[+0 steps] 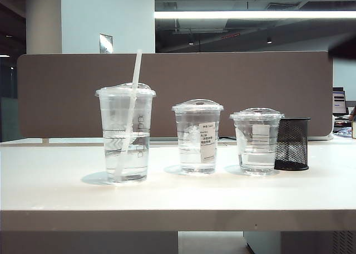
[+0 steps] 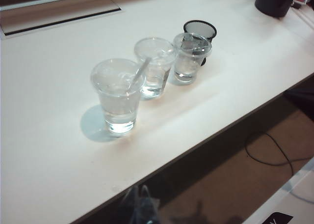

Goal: Pick up the straw and insert it into the large coffee cup.

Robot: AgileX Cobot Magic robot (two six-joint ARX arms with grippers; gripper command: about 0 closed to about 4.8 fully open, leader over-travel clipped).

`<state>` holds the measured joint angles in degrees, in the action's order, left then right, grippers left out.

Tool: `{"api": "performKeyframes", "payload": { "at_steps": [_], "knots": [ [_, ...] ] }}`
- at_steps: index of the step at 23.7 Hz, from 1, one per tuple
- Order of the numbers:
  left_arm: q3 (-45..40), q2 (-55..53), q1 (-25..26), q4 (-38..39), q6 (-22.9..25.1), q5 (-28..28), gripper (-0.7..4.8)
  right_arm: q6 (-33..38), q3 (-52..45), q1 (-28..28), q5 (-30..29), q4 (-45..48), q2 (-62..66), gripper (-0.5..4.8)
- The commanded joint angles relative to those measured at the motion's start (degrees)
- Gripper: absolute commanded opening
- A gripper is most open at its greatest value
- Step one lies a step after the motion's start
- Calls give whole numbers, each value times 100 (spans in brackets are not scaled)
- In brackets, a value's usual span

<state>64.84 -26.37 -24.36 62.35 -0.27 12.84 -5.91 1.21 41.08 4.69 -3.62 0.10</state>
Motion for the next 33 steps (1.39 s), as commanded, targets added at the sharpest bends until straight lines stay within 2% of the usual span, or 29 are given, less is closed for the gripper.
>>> {"api": "performKeyframes", "payload": {
  "at_steps": [1, 5, 7, 17, 20, 22, 25, 28, 31, 32, 33],
  "knots": [
    [-83, 7, 13, -59, -20, -2, -3, 15, -116, -2, -72, 42, -7, -6],
    [-107, 7, 13, -68, -17, 0, -3, 15, -116, -2, -33, -249, -7, -5],
    [-107, 4, 13, -68, -17, 2, -3, 15, -103, -2, -111, -688, 7, -5],
    [-107, 0, 72, -70, -20, 4, -3, 15, -103, 9, -118, -688, -2, -5],
    [-129, 28, 380, -79, 37, -7, -3, 15, -103, 9, -118, -686, -2, -5],
    [-166, 68, 737, -160, 498, -173, -3, 15, -103, 9, -118, -684, -2, -5],
    [-409, 192, 1233, -424, 457, -232, -3, 15, -103, 9, -125, -688, -2, -5],
    [-1027, 398, 1593, -1327, 479, -223, -3, 15, -103, 9, -118, -688, -2, -5],
    [-2356, 758, 1884, -2990, 610, -372, -3, 15, -103, 9, -120, -688, -2, -5],
    [-2605, 817, 1897, -3303, 614, -459, -3, 15, -103, 9, -122, -686, -2, -5],
    [-3202, 925, 1891, -4122, 590, -686, -3, 15, -103, 9, -120, -688, -2, -5]
  ]
}}
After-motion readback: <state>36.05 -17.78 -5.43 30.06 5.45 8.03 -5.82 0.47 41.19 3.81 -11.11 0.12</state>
